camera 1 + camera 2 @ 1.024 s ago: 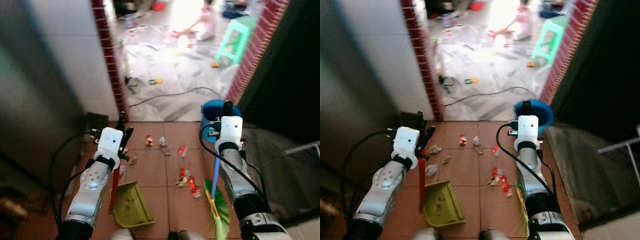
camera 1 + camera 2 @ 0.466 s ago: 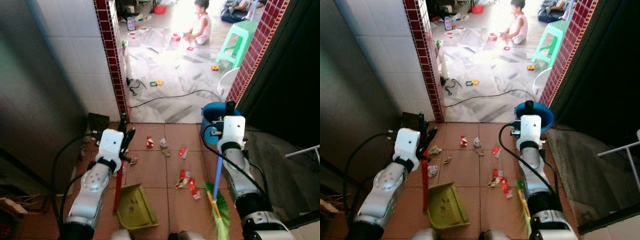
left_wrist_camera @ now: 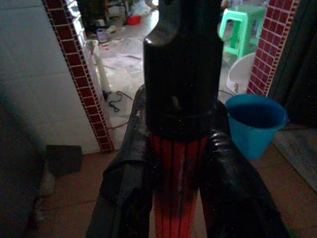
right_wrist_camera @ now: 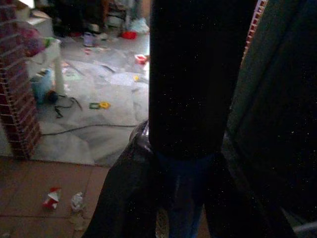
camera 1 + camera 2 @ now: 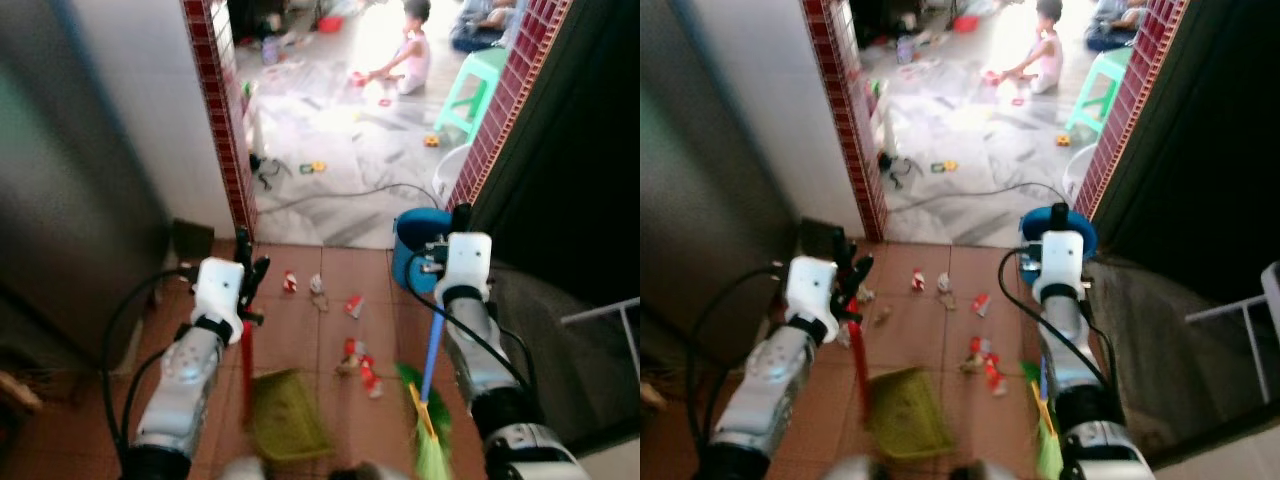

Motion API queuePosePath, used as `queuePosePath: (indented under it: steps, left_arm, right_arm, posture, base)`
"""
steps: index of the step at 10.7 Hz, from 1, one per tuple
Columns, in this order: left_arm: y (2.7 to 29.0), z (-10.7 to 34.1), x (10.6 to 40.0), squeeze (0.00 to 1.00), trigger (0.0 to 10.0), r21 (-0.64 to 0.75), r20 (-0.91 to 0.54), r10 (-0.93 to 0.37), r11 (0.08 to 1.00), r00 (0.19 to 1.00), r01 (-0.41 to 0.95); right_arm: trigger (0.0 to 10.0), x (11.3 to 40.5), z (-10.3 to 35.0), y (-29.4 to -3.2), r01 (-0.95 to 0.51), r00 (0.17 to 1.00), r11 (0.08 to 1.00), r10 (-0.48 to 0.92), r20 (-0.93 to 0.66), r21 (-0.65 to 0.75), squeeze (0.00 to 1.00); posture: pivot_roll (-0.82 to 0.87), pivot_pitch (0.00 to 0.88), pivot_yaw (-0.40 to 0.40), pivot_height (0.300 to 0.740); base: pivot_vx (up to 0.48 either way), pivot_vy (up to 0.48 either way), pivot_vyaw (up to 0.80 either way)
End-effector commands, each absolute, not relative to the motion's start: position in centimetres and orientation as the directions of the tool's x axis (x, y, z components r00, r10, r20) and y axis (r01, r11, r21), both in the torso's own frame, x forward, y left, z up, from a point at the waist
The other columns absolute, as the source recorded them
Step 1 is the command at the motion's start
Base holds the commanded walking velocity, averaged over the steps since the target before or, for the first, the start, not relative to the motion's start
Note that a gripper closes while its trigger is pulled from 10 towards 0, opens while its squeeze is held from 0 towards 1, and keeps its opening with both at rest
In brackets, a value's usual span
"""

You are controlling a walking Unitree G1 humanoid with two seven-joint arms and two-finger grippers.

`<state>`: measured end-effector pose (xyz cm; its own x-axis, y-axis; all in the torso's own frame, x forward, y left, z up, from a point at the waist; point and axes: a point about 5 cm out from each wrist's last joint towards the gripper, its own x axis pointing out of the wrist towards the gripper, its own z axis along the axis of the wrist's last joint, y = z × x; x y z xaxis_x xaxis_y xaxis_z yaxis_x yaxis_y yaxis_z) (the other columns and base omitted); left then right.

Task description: Sweep floor

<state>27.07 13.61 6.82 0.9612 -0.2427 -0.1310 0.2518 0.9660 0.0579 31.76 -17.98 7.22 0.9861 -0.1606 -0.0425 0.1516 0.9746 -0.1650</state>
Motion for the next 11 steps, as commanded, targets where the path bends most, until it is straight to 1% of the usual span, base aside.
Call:
queuePosePath:
  steps: [1,5,6,8,11]
  left_arm:
    - [14.00,7.71,27.48,0.00,10.0,0.092,-0.095,-0.234,0.966,0.968,0.243]
    - [14.37,7.47,27.25,0.00,10.0,0.075,-0.113,-0.218,0.971,0.969,0.227]
    - [14.51,7.40,27.21,0.00,10.0,0.069,-0.120,-0.214,0.972,0.969,0.223]
    - [14.65,7.21,27.12,0.00,10.0,0.059,-0.135,-0.215,0.973,0.967,0.224]
    - [14.63,7.18,27.11,0.00,10.0,0.062,-0.140,-0.225,0.970,0.964,0.236]
  right_arm:
    - [10.0,31.92,7.58,-18.21,0.155,0.986,0.974,-0.163,-0.030,-0.166,0.00]
    - [10.0,31.82,7.44,-18.02,0.150,0.987,0.975,-0.158,-0.035,-0.162,0.00]
    - [10.0,31.88,7.41,-18.00,0.150,0.987,0.977,-0.157,-0.041,-0.154,0.00]
    - [10.0,31.89,7.43,-18.07,0.148,0.987,0.977,-0.156,-0.040,-0.156,0.00]
    - [10.0,31.89,7.44,-18.10,0.149,0.987,0.976,-0.157,-0.037,-0.158,0.00]
  posture:
    - [0.00,0.000,0.005,0.740]
    - [0.01,0.000,0.001,0.740]
    - [0.01,0.000,0.001,0.740]
    - [0.01,0.000,-0.003,0.740]
    - [0.01,0.000,-0.001,0.740]
  base:
    - [0.000,0.000,0.00]
    - [0.000,0.000,0.00]
    - [0.000,0.270,0.00]
    - [0.000,0.480,-0.51]
    - [0.000,0.480,0.00]
